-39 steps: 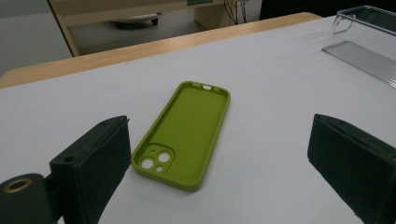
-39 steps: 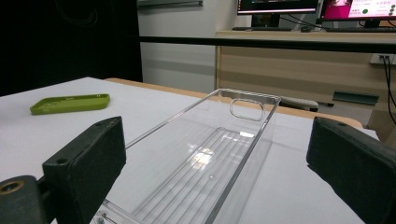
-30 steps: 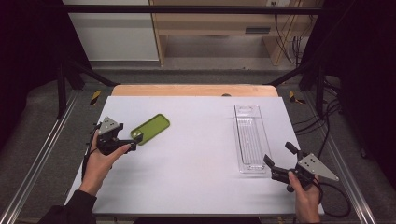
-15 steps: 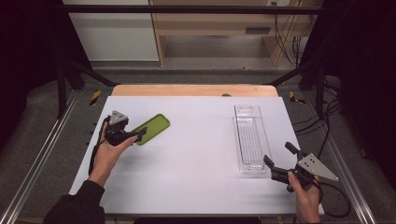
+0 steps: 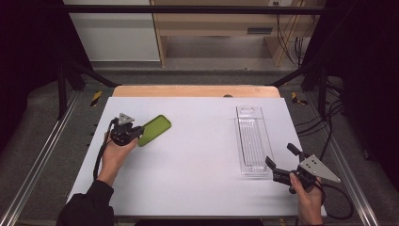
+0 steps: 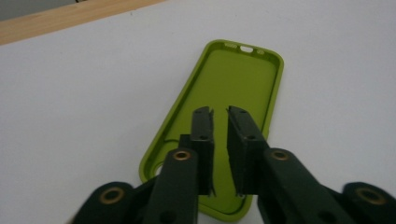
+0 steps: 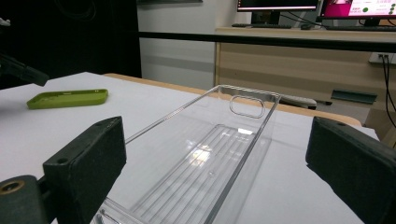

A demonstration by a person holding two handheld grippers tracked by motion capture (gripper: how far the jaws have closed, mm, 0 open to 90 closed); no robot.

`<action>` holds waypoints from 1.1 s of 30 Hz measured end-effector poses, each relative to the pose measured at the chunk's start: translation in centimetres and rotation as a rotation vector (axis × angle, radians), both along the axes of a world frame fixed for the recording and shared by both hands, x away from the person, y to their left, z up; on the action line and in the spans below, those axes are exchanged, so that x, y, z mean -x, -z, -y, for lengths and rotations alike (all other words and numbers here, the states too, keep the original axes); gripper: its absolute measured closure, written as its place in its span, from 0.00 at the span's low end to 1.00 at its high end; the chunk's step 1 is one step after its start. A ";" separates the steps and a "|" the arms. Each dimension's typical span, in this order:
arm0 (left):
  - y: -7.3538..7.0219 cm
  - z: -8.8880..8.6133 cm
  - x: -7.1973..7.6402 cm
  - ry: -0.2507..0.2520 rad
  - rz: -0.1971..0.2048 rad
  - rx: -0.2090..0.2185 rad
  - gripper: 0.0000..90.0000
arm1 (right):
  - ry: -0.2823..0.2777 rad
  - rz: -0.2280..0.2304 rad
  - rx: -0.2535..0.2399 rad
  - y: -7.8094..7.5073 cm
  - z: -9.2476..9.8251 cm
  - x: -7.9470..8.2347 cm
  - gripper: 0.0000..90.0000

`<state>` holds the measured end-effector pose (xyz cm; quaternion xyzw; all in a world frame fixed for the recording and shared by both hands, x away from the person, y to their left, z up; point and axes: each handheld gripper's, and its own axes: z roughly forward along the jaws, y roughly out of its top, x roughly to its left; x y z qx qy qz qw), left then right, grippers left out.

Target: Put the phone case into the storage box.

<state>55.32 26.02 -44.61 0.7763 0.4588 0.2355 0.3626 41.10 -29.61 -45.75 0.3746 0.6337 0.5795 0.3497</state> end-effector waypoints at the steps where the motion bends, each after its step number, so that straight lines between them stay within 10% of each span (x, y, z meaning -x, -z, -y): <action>1: 0.1 0.1 0.0 0.006 -0.010 -0.006 0.94 | 0.000 0.000 0.000 0.0 0.0 0.0 0.06; 33: 2.5 -0.8 3.4 0.003 -0.121 -0.017 1.00 | -0.003 -0.009 0.031 0.2 -0.2 -0.2 0.07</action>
